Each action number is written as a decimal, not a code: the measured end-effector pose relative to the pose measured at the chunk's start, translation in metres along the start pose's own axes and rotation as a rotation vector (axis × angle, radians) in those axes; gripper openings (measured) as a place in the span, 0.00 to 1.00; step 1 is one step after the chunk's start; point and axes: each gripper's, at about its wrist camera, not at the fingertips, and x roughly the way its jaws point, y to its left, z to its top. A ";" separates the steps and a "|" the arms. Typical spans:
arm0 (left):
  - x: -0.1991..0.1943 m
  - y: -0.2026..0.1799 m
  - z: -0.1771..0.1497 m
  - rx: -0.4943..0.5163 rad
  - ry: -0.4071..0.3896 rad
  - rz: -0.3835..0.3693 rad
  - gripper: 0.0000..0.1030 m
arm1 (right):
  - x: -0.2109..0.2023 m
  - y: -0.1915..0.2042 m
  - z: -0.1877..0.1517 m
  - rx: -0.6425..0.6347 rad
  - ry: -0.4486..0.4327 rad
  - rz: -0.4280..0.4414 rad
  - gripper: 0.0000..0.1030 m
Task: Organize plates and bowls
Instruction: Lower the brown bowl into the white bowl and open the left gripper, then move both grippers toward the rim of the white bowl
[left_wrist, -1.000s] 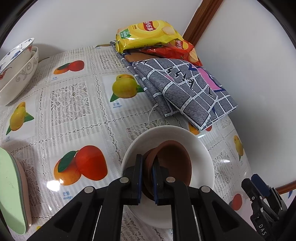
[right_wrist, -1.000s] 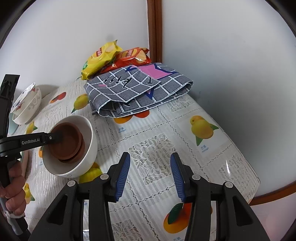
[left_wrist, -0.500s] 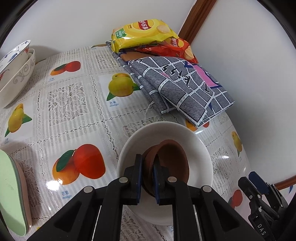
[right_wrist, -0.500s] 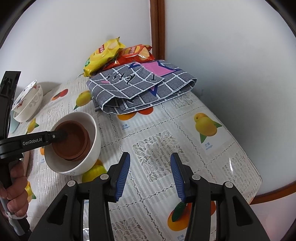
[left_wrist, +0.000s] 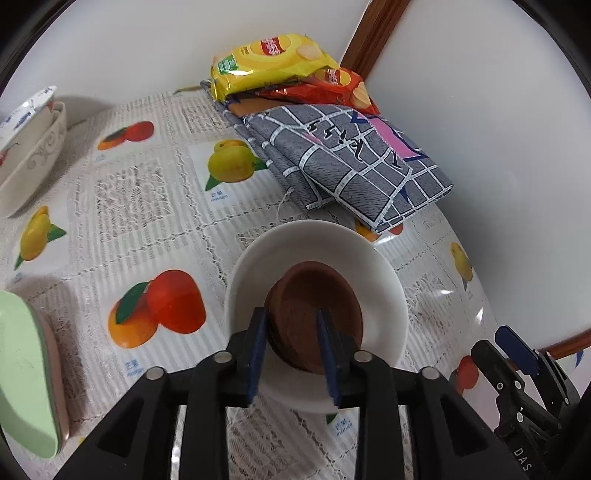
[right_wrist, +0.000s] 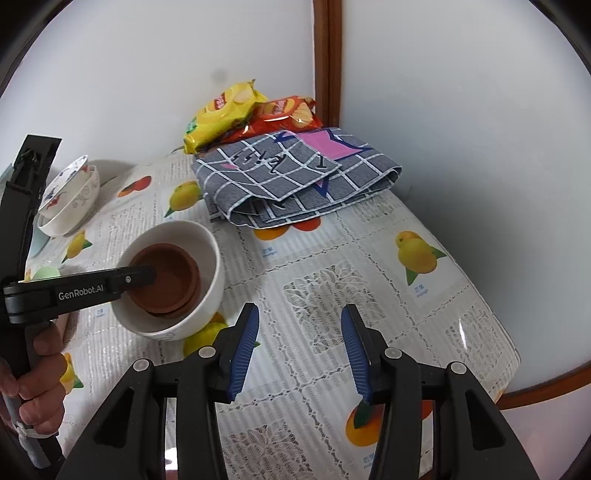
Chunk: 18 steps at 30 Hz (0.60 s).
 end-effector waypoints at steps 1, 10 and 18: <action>-0.006 -0.001 -0.002 0.010 -0.012 -0.001 0.39 | -0.002 0.001 0.000 0.000 -0.002 0.001 0.46; -0.060 0.001 -0.019 0.027 -0.100 0.008 0.41 | -0.036 0.018 -0.008 -0.011 -0.064 0.015 0.54; -0.117 0.004 -0.049 0.019 -0.199 0.000 0.46 | -0.084 0.042 -0.025 -0.052 -0.141 0.012 0.56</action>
